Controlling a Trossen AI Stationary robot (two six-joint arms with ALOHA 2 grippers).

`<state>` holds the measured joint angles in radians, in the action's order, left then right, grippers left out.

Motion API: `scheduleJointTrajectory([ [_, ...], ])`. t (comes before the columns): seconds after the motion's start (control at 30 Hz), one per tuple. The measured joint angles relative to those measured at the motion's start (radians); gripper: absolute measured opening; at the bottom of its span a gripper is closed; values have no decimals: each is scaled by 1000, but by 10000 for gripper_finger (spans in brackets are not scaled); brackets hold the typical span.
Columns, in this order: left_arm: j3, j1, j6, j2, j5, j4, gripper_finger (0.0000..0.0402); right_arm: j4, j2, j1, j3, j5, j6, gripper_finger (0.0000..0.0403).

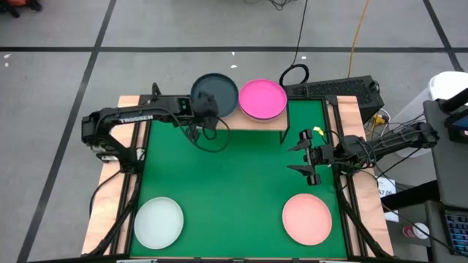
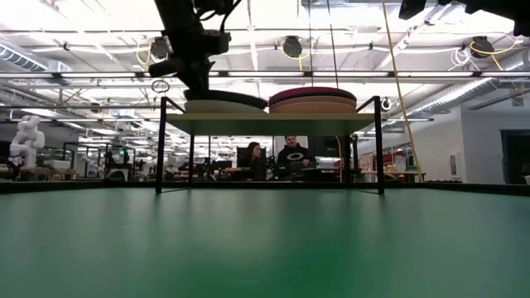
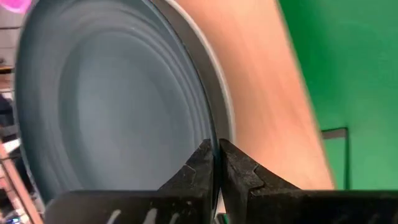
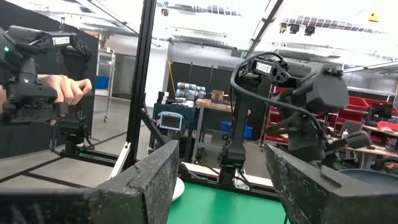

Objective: Place and stack plates onto a shelf
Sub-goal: Stack the dark blue plate on top of the white plate on the shelf

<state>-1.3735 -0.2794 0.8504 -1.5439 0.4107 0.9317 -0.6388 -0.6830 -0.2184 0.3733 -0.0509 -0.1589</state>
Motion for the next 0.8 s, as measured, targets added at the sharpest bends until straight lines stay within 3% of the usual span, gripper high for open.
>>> scheduleJointTrajectory([
  [0.23,0,0,-15,-7,0,-7,55,0,0,0,0,0,1,222],
  [0.8,0,21,-41,-7,-26,-89,63,0,0,0,0,0,0,222],
])
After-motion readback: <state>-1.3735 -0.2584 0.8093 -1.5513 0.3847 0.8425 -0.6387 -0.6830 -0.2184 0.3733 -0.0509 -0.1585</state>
